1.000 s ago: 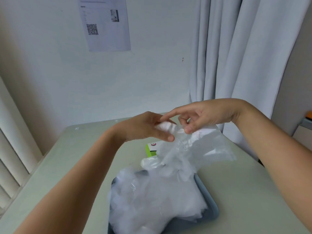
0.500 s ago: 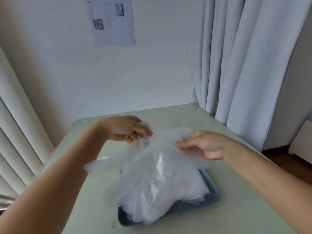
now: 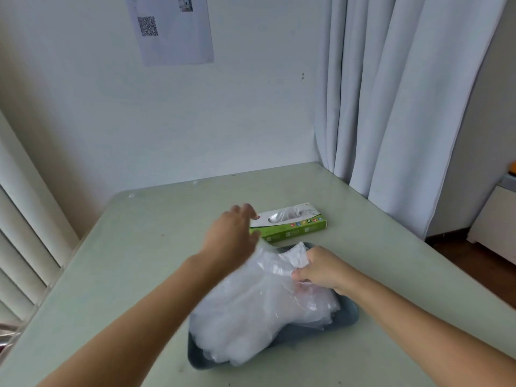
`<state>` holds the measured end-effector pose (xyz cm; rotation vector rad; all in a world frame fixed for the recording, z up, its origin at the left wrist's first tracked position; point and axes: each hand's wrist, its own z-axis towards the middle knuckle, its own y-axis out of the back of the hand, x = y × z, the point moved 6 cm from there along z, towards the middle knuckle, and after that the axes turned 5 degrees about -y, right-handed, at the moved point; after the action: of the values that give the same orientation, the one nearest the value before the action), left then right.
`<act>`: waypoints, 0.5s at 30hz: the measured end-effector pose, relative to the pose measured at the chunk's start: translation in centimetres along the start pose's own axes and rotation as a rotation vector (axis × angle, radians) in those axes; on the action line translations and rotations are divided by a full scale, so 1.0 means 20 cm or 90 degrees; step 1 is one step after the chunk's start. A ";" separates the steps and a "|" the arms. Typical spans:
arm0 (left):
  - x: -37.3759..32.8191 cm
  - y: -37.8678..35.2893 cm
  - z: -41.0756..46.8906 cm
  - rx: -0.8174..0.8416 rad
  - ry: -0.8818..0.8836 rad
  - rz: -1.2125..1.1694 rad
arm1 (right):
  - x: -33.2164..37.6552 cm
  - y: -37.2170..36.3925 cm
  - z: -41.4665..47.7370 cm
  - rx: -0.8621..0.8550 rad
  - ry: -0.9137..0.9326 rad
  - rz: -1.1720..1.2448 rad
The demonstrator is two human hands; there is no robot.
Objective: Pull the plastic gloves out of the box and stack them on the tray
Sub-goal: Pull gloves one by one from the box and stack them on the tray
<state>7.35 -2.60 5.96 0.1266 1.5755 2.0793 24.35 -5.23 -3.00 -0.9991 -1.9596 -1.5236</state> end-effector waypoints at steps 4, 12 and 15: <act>-0.25 -0.23 -0.23 0.072 -0.132 0.051 | 0.00 0.00 0.00 0.006 -0.002 0.027; -0.02 -0.56 -0.33 0.326 -0.062 0.090 | 0.01 0.09 -0.02 -0.089 0.082 -0.104; 0.01 -0.57 -0.34 0.323 -0.054 0.075 | 0.15 0.08 -0.12 -0.188 0.302 -0.207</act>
<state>8.60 -6.37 -6.77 0.4889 2.0498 1.6836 23.45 -6.53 0.82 -0.3692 -1.6375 -2.0491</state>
